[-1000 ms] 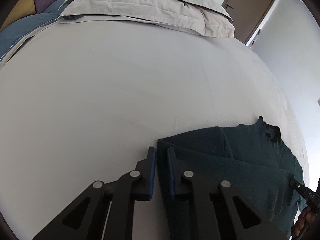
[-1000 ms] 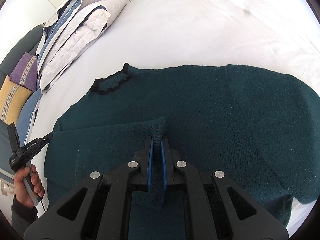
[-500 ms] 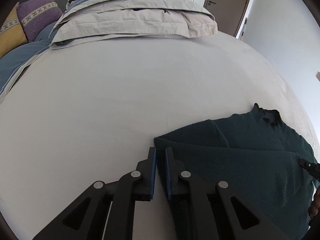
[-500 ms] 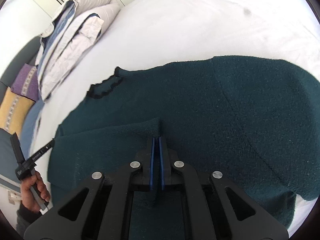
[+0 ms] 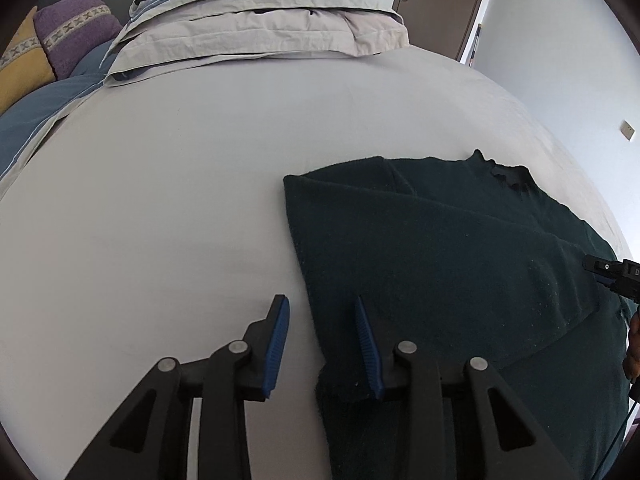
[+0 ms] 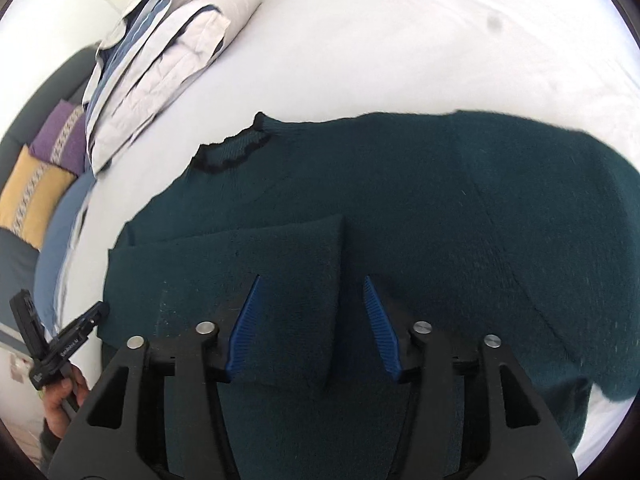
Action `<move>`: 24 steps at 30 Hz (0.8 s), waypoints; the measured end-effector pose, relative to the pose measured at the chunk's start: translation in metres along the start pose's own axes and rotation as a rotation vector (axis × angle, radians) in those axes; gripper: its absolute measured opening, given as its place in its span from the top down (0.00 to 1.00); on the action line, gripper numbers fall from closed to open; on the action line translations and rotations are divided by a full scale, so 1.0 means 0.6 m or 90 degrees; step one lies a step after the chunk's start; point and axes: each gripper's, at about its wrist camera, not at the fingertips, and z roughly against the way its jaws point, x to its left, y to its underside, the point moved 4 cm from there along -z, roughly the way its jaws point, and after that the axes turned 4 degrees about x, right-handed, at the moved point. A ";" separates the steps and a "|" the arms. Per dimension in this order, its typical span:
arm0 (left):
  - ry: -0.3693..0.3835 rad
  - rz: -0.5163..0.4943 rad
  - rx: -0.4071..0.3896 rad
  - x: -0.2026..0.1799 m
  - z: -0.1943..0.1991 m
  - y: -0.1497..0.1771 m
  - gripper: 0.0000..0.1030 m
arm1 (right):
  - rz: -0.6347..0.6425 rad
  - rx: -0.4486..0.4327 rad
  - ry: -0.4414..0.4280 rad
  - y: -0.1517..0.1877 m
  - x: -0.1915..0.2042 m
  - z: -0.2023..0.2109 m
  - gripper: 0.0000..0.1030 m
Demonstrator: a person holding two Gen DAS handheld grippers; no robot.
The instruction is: Fold small clothes
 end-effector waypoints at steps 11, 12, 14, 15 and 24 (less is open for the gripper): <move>-0.010 0.001 -0.003 0.002 -0.011 0.002 0.63 | 0.048 -0.037 0.057 -0.048 0.019 0.006 0.95; -0.012 -0.001 -0.004 0.001 -0.010 0.003 0.62 | 0.047 -0.049 0.055 -0.053 0.021 0.014 0.95; -0.016 -0.005 -0.006 -0.001 -0.011 0.003 0.62 | 0.049 -0.058 0.055 -0.062 0.024 0.022 0.95; -0.018 -0.005 -0.007 -0.001 -0.011 0.003 0.62 | 0.051 -0.053 0.056 -0.066 0.024 0.020 0.95; -0.030 -0.013 -0.010 -0.004 -0.019 0.003 0.62 | 0.030 -0.028 0.061 -0.058 -0.010 -0.028 0.95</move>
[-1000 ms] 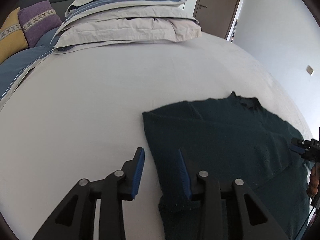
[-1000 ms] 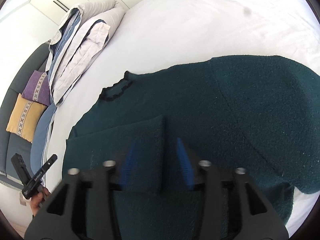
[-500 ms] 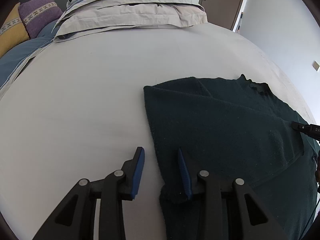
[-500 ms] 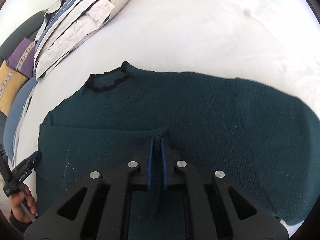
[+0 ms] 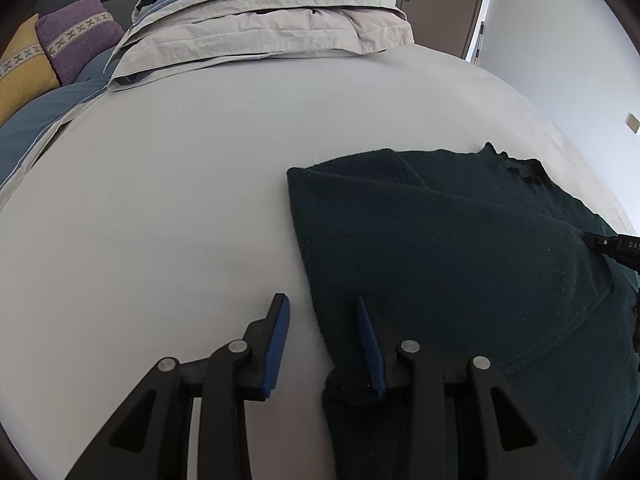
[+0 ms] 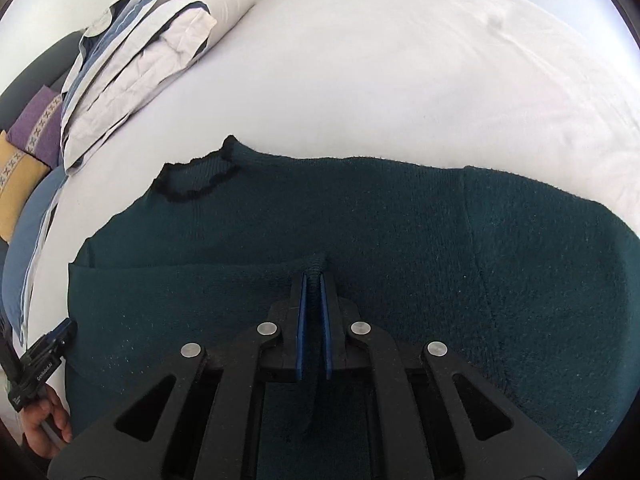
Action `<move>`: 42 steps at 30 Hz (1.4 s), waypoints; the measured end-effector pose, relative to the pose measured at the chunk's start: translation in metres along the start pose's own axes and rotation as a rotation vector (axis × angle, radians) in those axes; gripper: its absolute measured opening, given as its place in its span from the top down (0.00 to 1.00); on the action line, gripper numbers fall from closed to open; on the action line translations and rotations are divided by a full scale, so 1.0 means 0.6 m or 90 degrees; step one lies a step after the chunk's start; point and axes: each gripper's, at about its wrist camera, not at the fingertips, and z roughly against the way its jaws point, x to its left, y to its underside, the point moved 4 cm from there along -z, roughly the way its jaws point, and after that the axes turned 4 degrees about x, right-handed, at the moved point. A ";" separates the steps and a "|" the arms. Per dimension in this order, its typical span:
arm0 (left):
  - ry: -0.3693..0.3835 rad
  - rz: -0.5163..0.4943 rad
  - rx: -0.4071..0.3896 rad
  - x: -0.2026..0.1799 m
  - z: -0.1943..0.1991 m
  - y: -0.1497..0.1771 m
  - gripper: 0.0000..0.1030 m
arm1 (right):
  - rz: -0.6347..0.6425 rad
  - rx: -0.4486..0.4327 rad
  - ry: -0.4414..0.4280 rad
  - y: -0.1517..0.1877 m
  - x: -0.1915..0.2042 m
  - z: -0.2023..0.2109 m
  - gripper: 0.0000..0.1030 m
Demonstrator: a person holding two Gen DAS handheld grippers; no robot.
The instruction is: Fold small clothes
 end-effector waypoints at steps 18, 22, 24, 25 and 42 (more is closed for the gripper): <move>-0.012 0.045 -0.019 0.023 0.023 0.003 0.43 | -0.059 -0.031 -0.034 0.086 -0.028 0.096 0.90; -0.015 0.054 -0.070 0.021 0.090 0.006 0.42 | -0.094 -0.156 -0.034 0.129 -0.111 0.230 0.49; 0.001 0.049 -0.101 0.005 0.132 0.013 0.36 | -0.154 -0.230 -0.010 0.167 -0.184 0.297 0.22; 0.006 0.048 -0.115 -0.004 0.150 0.017 0.30 | -0.192 -0.266 0.007 0.191 -0.227 0.329 0.21; 0.104 -0.033 -0.151 -0.213 0.244 0.085 0.01 | -0.636 -0.370 -0.001 0.412 -0.629 0.448 0.38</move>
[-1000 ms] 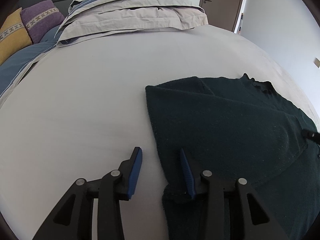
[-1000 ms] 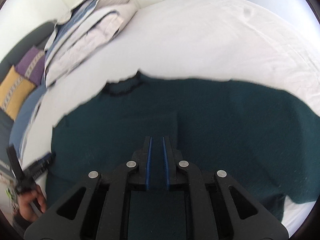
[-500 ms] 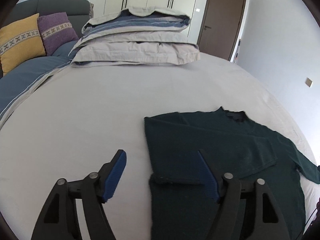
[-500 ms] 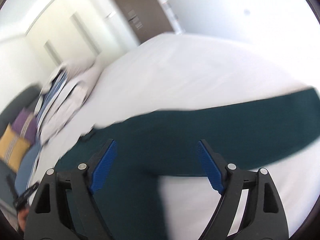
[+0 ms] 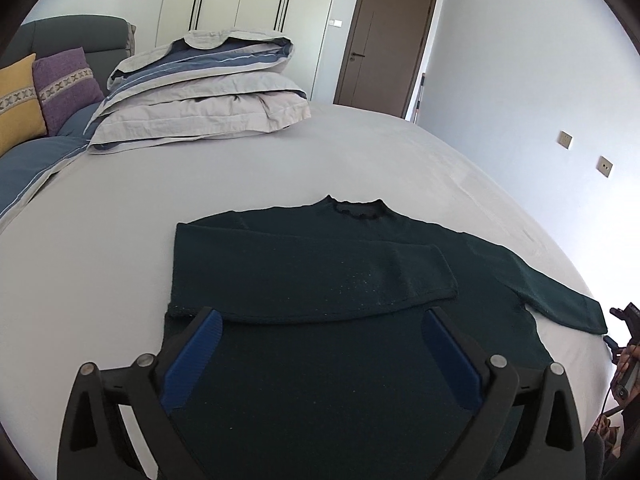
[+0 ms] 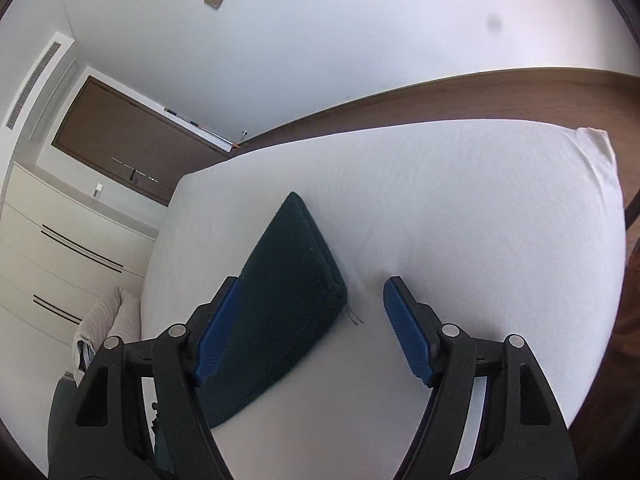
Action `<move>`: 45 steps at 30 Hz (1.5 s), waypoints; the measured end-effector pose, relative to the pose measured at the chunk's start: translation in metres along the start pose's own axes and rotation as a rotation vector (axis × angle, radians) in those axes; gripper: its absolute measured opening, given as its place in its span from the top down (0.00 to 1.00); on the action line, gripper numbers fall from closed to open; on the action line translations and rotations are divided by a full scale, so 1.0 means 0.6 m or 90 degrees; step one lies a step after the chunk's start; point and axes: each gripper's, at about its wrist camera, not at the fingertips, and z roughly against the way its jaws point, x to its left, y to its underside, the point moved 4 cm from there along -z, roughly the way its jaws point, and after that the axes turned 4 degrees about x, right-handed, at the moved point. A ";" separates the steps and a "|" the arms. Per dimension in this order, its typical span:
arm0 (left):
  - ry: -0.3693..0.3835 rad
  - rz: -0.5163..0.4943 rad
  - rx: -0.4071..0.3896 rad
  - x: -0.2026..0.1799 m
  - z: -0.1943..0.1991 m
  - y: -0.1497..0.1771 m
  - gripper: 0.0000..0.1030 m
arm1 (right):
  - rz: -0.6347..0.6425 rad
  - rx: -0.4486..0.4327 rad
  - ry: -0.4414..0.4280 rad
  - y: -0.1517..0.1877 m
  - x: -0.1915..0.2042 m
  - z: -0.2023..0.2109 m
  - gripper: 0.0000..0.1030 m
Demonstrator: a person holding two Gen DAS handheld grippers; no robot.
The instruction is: Fold small clothes
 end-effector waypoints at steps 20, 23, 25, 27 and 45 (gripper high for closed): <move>0.084 0.107 0.049 0.050 -0.019 0.004 0.08 | 0.388 0.110 -0.073 0.325 0.476 -0.078 0.93; 0.092 0.129 0.046 0.066 -0.020 -0.001 0.08 | 0.457 0.175 -0.113 0.468 0.576 -0.098 0.93; 0.098 0.140 0.046 0.076 -0.024 -0.007 0.09 | 0.513 0.208 -0.122 0.591 0.627 -0.123 0.93; 0.104 0.151 0.050 0.084 -0.034 -0.015 0.09 | 0.545 0.255 -0.121 0.683 0.645 -0.165 0.93; 0.172 0.135 0.181 -0.036 -0.228 -0.069 0.28 | 0.485 0.348 -0.158 0.591 0.448 -0.103 0.40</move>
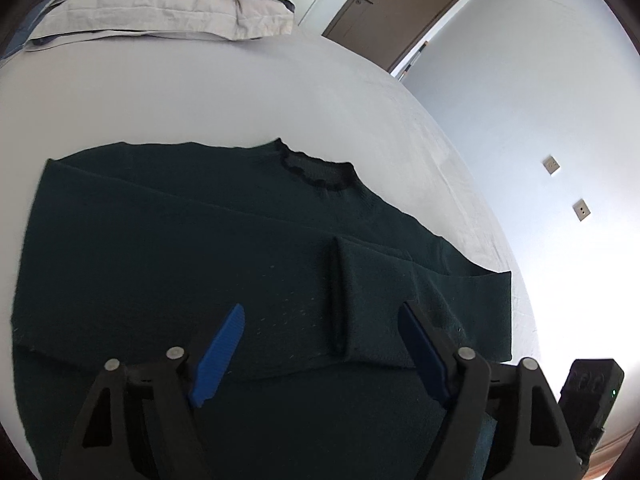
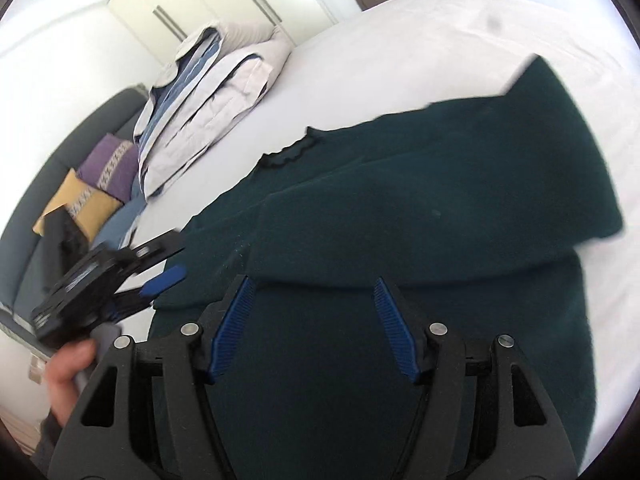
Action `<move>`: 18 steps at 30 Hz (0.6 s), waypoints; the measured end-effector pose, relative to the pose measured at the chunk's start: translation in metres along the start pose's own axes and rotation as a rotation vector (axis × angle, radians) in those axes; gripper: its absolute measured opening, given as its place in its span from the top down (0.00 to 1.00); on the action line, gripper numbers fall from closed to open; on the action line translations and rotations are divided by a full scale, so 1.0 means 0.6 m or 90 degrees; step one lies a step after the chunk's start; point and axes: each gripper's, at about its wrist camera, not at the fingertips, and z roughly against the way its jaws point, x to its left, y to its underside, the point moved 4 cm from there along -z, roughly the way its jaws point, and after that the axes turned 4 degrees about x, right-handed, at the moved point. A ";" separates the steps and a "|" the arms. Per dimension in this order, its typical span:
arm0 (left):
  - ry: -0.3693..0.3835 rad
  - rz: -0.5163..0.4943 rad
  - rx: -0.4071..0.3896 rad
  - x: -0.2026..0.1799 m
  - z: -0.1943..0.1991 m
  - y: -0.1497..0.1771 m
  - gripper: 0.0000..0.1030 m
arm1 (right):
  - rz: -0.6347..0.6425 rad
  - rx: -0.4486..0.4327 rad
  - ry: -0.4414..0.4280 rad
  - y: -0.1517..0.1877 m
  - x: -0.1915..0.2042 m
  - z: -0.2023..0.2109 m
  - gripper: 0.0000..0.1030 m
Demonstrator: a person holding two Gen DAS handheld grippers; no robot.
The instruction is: Fold small clothes
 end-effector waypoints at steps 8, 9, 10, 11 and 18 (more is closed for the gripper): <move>-0.060 -0.050 0.080 -0.045 -0.111 -0.025 0.50 | -0.056 -0.035 -0.003 0.041 -0.095 0.094 0.40; -0.069 -0.056 0.085 -0.047 -0.116 -0.024 0.59 | -0.058 -0.036 0.001 0.046 -0.106 0.106 0.40; -0.073 -0.062 0.086 -0.050 -0.119 -0.024 0.68 | -0.061 -0.038 0.003 0.049 -0.116 0.117 0.40; -0.074 -0.065 0.087 -0.052 -0.120 -0.025 0.72 | -0.063 -0.039 0.004 0.051 -0.122 0.120 0.40; -0.084 -0.092 0.049 -0.068 -0.074 -0.033 0.92 | -0.063 -0.062 0.011 0.045 -0.141 0.146 0.40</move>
